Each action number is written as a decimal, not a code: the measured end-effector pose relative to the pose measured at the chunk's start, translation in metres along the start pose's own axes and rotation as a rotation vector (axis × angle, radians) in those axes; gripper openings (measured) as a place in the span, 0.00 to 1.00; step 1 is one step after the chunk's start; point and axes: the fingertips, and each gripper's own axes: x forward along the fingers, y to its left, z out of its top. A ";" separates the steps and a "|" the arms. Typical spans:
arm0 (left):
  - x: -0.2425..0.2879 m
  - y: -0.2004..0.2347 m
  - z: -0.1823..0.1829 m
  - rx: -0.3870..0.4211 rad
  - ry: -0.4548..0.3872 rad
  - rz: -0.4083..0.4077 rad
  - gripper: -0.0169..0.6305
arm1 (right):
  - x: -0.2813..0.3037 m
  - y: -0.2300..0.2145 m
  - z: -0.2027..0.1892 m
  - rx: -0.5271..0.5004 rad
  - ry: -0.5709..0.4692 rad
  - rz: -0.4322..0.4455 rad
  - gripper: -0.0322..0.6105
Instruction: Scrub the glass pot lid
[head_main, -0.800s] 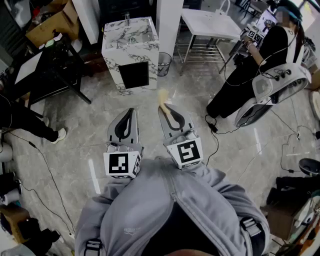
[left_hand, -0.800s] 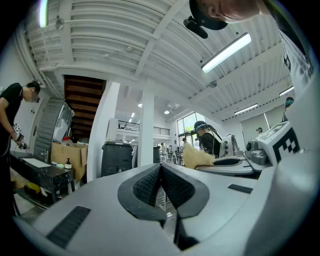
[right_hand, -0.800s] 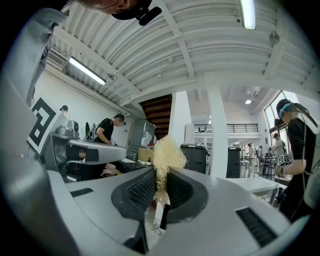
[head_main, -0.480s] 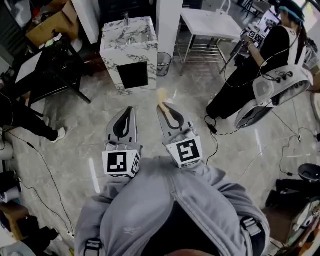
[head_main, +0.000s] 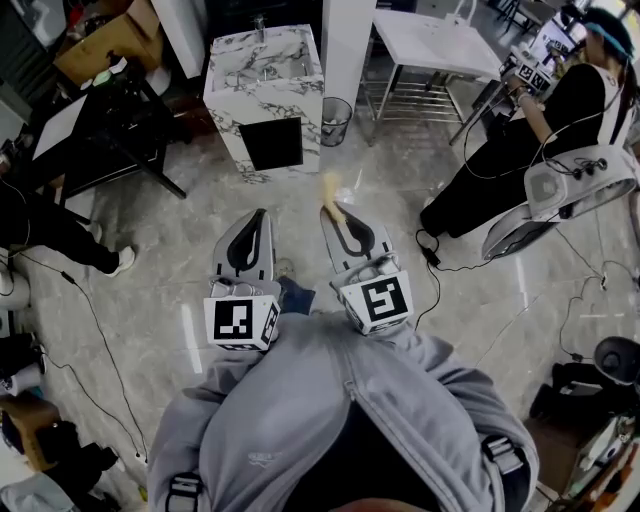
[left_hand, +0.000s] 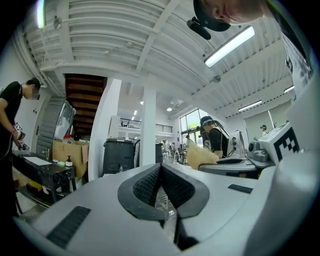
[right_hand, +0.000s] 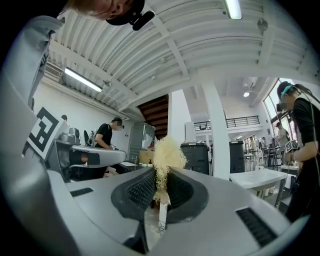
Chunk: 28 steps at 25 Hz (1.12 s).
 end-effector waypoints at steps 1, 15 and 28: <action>0.006 0.005 -0.002 -0.003 0.000 -0.001 0.05 | 0.006 -0.004 -0.002 0.003 0.006 -0.005 0.13; 0.175 0.146 -0.025 -0.027 0.015 -0.054 0.05 | 0.207 -0.065 -0.038 0.005 0.070 -0.046 0.13; 0.286 0.244 -0.040 -0.052 0.025 -0.159 0.05 | 0.347 -0.101 -0.056 0.012 0.111 -0.135 0.13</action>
